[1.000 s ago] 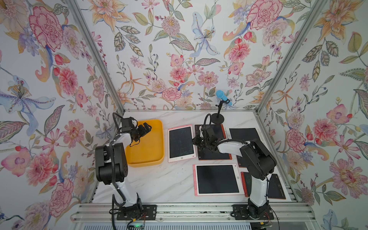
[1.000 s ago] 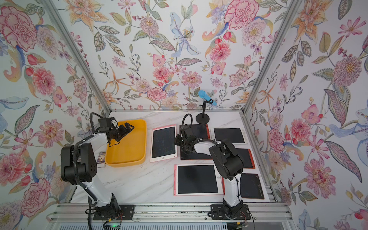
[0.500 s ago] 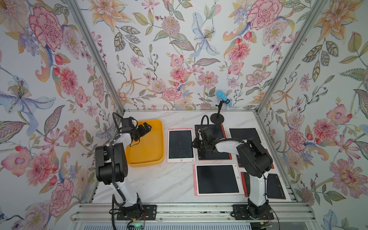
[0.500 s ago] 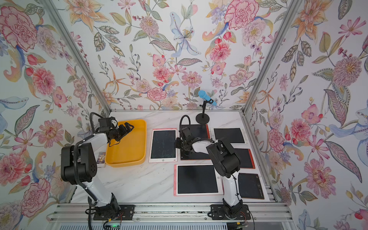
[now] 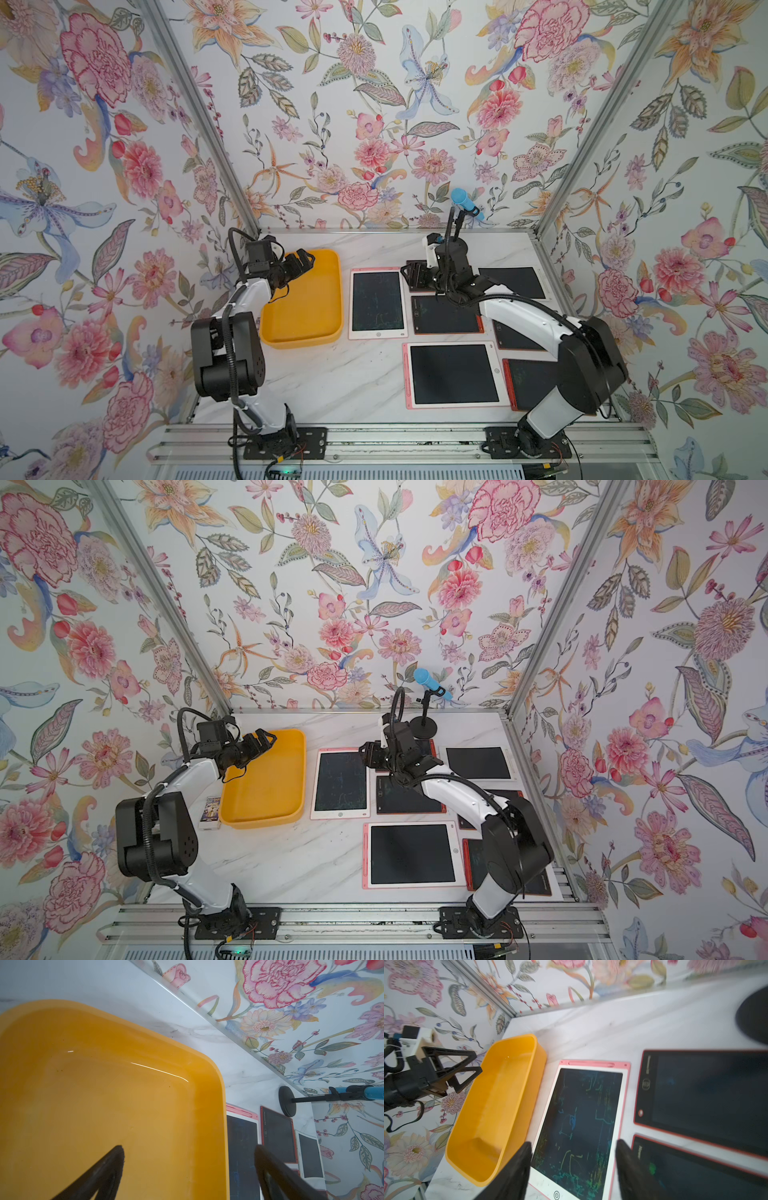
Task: Take out the writing tablet from the storage box
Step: Place the writing tablet at the center of the board, then reset both arms
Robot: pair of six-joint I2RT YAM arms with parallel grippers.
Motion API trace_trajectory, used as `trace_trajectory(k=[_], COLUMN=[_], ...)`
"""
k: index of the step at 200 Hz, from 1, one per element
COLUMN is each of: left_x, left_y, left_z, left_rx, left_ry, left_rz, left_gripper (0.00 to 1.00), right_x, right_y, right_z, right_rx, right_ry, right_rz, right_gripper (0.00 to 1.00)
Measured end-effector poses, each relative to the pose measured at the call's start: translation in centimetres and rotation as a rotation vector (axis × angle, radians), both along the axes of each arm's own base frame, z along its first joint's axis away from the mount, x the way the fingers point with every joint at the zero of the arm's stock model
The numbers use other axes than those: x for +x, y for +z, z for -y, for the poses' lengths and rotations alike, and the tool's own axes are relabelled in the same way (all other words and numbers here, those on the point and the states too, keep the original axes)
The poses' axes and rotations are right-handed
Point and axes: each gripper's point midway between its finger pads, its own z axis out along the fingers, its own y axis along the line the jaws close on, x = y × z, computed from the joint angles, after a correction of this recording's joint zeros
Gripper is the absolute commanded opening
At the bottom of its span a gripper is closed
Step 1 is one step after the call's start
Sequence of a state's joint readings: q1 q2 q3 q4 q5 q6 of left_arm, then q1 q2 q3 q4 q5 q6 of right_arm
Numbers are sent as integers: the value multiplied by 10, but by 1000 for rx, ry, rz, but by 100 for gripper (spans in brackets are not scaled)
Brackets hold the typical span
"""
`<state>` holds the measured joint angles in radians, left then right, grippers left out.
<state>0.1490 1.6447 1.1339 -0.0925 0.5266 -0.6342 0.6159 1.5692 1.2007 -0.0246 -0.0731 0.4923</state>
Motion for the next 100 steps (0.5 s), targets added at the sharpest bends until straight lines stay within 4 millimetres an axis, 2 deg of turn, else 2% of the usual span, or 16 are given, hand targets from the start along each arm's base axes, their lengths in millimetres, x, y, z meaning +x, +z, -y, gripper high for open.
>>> trace_trajectory(k=[10,23,35,61,79,100], left_x=[-3,-9,-18,-51,-73,-94], left_y=[15,34,52,76,79,77], left_z=[5,15,26,43,33,18], left_rx=[30,79,133,224,292,391], left_ry=[-15,-34,-52,-72,-31,24], left_rz=[33,78,130,250,312,378], left_gripper=[99,99,99,99,99,99], right_x=[-6,-15,-26,-51,-66,-84], right_y=[23,43,49,38,27,22], right_z=[14,35,59,116,160,207], right_rx=[-15,-48,-95,-189,-237,-274], right_ry=[-19,-52,-90,-176,-265,-385], right_rz=[62,126,161,187,193,217], right_gripper=[100,100,100,100,100,100])
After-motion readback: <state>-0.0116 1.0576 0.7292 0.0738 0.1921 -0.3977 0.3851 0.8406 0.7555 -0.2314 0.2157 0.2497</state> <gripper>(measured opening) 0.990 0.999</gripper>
